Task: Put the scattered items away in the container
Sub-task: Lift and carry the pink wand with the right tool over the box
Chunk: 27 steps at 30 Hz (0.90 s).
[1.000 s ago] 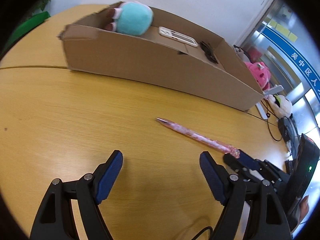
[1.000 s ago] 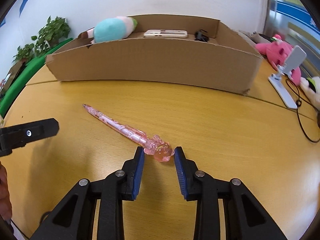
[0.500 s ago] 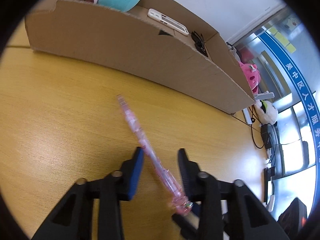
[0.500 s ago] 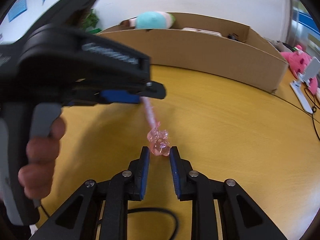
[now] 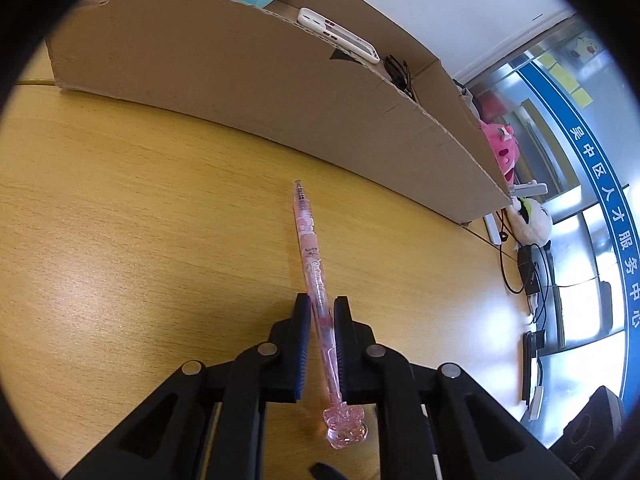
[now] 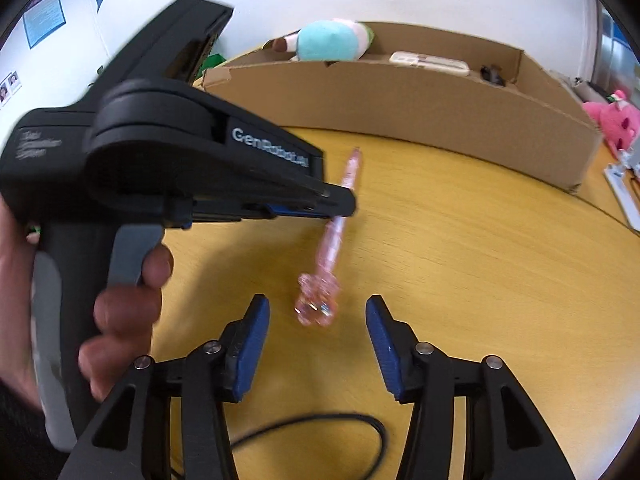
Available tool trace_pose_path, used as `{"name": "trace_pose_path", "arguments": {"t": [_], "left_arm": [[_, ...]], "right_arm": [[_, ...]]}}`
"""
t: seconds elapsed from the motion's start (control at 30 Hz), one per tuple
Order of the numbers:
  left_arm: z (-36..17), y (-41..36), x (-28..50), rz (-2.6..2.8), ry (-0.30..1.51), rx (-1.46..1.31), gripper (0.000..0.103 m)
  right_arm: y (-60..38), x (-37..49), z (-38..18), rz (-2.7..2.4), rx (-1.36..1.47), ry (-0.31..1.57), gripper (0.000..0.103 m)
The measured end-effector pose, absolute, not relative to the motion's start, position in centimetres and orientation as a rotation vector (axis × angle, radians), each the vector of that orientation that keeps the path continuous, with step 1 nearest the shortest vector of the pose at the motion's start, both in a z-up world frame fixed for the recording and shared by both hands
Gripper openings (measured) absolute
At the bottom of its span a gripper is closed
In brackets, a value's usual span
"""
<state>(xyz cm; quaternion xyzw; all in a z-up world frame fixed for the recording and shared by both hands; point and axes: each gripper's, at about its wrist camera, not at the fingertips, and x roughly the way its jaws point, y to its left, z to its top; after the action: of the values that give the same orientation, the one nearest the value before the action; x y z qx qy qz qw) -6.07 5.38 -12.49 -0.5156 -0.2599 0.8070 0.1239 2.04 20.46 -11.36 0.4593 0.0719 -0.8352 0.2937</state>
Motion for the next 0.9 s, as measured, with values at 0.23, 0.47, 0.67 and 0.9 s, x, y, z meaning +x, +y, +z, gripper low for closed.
{"name": "trace_pose_path", "arguments": {"t": [0.23, 0.47, 0.67, 0.9], "left_arm": [[-12.3, 6.0, -6.1, 2.331, -0.701, -1.516, 0.01], [-9.3, 7.6, -5.9, 2.314, -0.644, -1.415, 0.01], [-4.2, 8.8, -6.9, 2.301, -0.61, -1.276, 0.01], [-0.1, 9.5, -8.5, 2.298, -0.574, -1.17, 0.009]], "right_arm": [[20.0, 1.7, -11.0, -2.248, 1.255, 0.221, 0.026], [22.0, 4.1, -9.3, -2.333, 1.198, 0.165, 0.025], [23.4, 5.3, -4.8, -2.443, 1.069, 0.187, 0.025], [23.8, 3.6, -1.4, -2.492, 0.994, 0.182, 0.025]]}}
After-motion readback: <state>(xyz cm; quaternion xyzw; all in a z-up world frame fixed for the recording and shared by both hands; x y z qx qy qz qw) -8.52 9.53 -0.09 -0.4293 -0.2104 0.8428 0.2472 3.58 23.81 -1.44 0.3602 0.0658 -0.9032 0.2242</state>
